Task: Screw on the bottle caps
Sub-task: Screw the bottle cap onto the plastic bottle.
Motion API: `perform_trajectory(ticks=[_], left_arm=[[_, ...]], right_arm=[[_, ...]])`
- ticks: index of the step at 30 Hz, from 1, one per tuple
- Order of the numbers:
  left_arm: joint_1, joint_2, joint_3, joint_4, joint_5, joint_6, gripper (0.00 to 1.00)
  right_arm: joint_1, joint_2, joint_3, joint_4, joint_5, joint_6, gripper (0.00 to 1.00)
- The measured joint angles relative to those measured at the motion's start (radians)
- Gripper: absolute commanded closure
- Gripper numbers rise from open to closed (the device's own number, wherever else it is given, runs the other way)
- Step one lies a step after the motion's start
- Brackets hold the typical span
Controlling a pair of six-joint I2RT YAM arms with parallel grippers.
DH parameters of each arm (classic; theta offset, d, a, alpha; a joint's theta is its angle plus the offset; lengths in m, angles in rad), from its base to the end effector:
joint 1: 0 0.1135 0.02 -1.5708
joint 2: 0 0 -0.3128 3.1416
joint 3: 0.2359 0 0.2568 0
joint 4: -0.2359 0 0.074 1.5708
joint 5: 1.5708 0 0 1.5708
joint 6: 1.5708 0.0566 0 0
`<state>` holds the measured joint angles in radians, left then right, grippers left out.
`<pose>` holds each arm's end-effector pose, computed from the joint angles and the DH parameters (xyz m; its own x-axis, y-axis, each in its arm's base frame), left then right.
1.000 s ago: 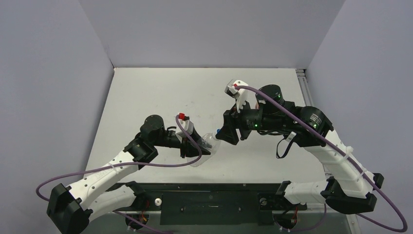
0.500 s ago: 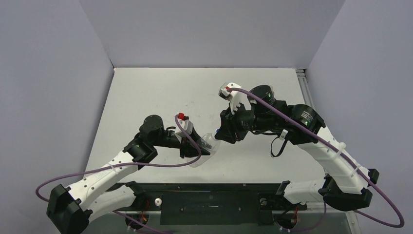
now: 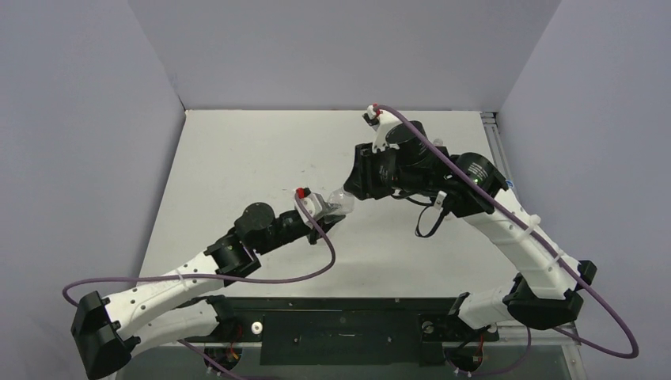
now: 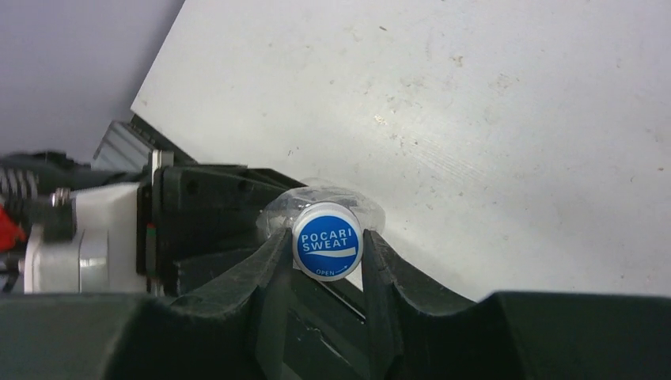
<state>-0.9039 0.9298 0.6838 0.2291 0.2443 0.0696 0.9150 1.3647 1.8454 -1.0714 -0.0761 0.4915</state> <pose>0.1245 -0.1803 0.3594 0.0530 0.0418 -0.9977 0.9105 0.4082 0.0655 0.1539 0.2071 0.5157 -0.6906 -0.1258 -0.7123 -0.5704 0.7003 0.4293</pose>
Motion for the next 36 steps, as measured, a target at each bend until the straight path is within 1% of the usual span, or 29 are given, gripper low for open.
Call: perform_trajectory(ticks=[4, 7, 9, 11, 12, 13, 14, 15, 16, 17, 19, 22, 25, 28, 30, 33, 36], left_arm=[[-0.099, 0.037, -0.013, 0.042, -0.319, 0.090, 1.00], [-0.153, 0.092, -0.023, 0.102, -0.508, 0.146, 1.00], [-0.178, 0.131, -0.023, 0.141, -0.614, 0.177, 1.00], [-0.197, 0.168, -0.023, 0.180, -0.704, 0.200, 1.00], [-0.203, 0.183, -0.023, 0.195, -0.737, 0.206, 1.00], [-0.206, 0.193, -0.023, 0.205, -0.763, 0.212, 1.00], [-0.208, 0.200, -0.023, 0.212, -0.780, 0.215, 1.00], [-0.208, 0.204, -0.023, 0.218, -0.794, 0.218, 1.00], [-0.208, 0.205, -0.023, 0.235, -0.793, 0.224, 1.00], [-0.211, 0.204, -0.022, 0.257, -0.785, 0.229, 1.00], [-0.215, 0.195, -0.017, 0.280, -0.756, 0.230, 1.00], [-0.204, 0.176, -0.017, 0.265, -0.689, 0.213, 1.00], [-0.172, 0.159, -0.016, 0.217, -0.589, 0.179, 1.00], [-0.124, 0.147, -0.012, 0.151, -0.443, 0.134, 1.00], [-0.082, 0.140, -0.009, 0.108, -0.319, 0.095, 1.00], [0.002, 0.128, -0.003, 0.058, -0.089, 0.029, 1.00], [0.083, 0.119, 0.006, 0.043, 0.167, -0.052, 1.00]], right_arm=[[-0.019, 0.051, 0.018, -0.002, 0.072, 0.103, 0.95], [-0.035, 0.078, 0.004, 0.013, 0.116, 0.183, 0.94], [-0.043, 0.092, -0.005, 0.031, 0.142, 0.229, 0.90], [-0.047, 0.109, -0.008, 0.045, 0.168, 0.269, 0.80], [-0.048, 0.116, -0.008, 0.050, 0.179, 0.285, 0.68], [-0.050, 0.125, -0.008, 0.055, 0.186, 0.301, 0.62], [-0.050, 0.131, -0.008, 0.060, 0.191, 0.312, 0.48], [-0.050, 0.135, -0.007, 0.064, 0.194, 0.325, 0.42], [-0.049, 0.140, -0.006, 0.062, 0.191, 0.336, 0.32], [-0.046, 0.148, -0.003, 0.060, 0.189, 0.343, 0.23], [-0.043, 0.160, 0.003, 0.057, 0.188, 0.348, 0.18], [-0.043, 0.161, 0.033, 0.042, 0.191, 0.334, 0.16], [-0.043, 0.120, 0.050, 0.046, 0.198, 0.300, 0.14], [-0.043, 0.034, 0.050, 0.048, 0.206, 0.238, 0.15], [-0.043, -0.040, 0.048, 0.052, 0.211, 0.175, 0.17], [-0.046, -0.135, 0.036, 0.055, 0.185, 0.071, 0.24], [-0.050, -0.192, 0.000, 0.055, 0.099, -0.027, 0.30]])
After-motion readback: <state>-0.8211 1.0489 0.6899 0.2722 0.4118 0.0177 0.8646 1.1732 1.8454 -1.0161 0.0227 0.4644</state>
